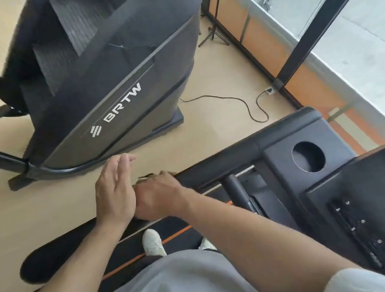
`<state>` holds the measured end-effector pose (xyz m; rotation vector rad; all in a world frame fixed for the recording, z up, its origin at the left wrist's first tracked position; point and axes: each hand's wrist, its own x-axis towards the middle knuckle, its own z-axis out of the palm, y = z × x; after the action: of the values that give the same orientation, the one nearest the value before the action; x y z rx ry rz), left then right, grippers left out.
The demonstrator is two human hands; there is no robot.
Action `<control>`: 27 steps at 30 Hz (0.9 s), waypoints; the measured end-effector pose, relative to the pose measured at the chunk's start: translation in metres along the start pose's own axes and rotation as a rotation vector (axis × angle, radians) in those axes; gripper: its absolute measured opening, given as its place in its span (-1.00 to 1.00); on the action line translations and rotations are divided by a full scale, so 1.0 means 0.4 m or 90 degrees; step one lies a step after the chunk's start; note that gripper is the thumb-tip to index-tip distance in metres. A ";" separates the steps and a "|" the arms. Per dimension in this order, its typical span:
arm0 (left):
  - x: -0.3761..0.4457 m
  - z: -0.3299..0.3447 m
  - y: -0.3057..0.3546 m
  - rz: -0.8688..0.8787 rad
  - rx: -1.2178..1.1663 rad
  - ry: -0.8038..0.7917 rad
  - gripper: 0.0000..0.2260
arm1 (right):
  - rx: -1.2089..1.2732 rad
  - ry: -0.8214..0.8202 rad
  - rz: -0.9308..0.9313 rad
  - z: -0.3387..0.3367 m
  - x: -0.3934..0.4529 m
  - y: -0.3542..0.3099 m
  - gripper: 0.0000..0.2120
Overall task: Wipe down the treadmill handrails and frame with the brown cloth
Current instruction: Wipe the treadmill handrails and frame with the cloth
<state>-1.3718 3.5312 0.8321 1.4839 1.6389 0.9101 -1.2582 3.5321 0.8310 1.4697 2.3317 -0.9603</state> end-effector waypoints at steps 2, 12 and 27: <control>-0.002 -0.013 -0.003 -0.007 -0.010 0.030 -0.59 | -0.046 -0.002 -0.080 0.018 0.017 -0.067 -0.55; -0.023 0.167 0.117 0.054 0.007 -0.183 -0.51 | -0.090 0.209 0.157 -0.026 -0.155 0.385 -0.46; -0.123 0.318 0.172 0.032 -0.003 -0.300 -0.77 | 0.249 0.440 0.763 -0.020 -0.491 0.769 -0.37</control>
<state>-1.2244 3.4915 0.8343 1.5962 1.2563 0.5321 -0.8972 3.4832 0.8105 3.0947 0.9899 -0.5575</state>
